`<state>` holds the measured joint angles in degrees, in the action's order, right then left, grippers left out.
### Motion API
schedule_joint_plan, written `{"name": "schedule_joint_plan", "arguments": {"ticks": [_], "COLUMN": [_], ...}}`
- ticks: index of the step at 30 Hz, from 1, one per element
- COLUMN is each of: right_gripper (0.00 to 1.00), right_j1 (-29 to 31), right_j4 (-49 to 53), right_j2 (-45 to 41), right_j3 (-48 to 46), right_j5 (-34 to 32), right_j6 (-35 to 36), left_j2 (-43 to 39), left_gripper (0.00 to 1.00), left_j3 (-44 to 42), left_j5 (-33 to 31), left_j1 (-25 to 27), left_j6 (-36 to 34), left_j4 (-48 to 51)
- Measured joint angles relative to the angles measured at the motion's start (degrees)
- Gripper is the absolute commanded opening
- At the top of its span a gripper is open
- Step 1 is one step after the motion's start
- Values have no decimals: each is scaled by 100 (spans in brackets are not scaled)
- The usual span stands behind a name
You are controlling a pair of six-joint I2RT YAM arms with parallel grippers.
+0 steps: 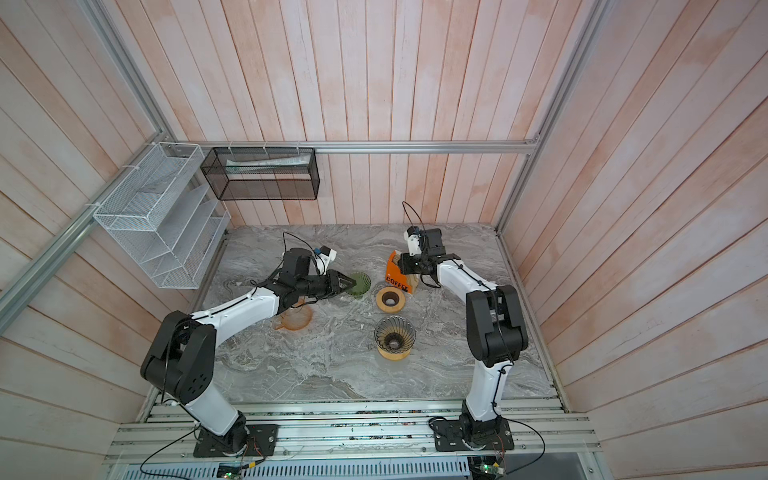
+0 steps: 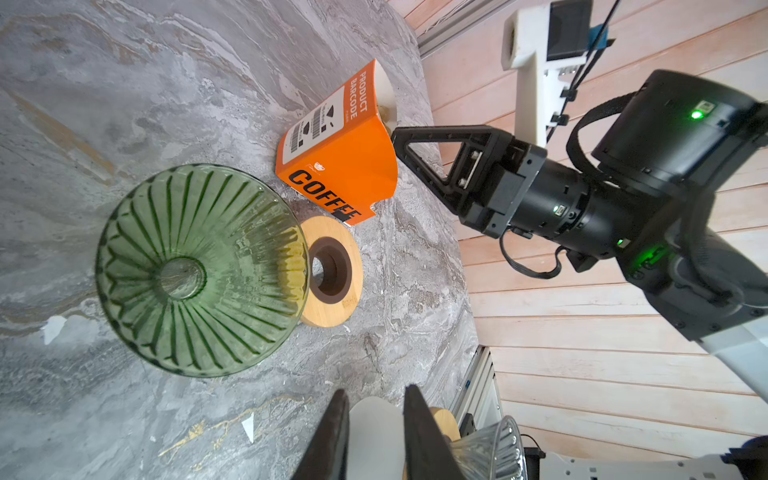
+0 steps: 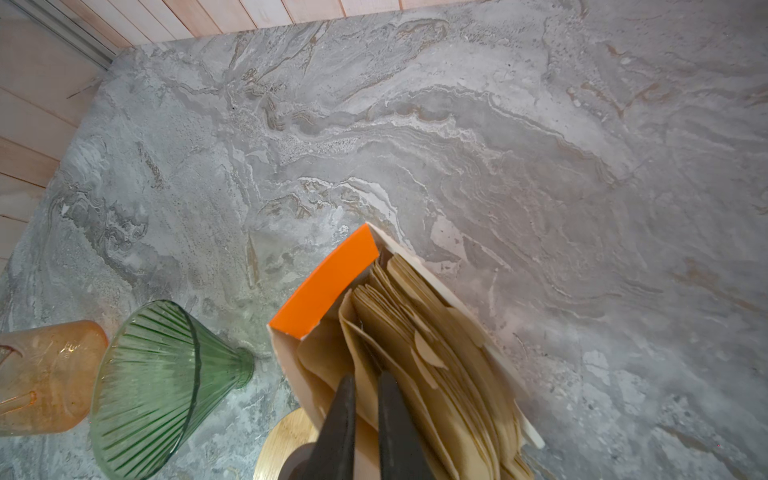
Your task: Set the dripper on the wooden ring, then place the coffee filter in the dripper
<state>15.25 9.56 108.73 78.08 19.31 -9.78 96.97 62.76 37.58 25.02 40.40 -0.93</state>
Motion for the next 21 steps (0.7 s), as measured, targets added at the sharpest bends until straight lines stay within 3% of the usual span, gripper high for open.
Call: {"name": "schedule_joint_plan", "arguments": {"ticks": [5,11,21], "right_gripper": [12,0,0], "right_j1": [4,15,37], "right_j4": [57,81,101], "right_j2": [48,68,68], "right_j3": [15,72,138], "right_j5": [0,0,-20], "right_j6": [0,50,63], "left_j2": [2,22,44], "left_gripper": [27,27,27], "left_j3": [0,0,0], "left_j5": [7,15,15], "left_j1": [-4,-24,-26], "left_j6": [-2,0,0], "left_j4": [0,-2,-20]}}
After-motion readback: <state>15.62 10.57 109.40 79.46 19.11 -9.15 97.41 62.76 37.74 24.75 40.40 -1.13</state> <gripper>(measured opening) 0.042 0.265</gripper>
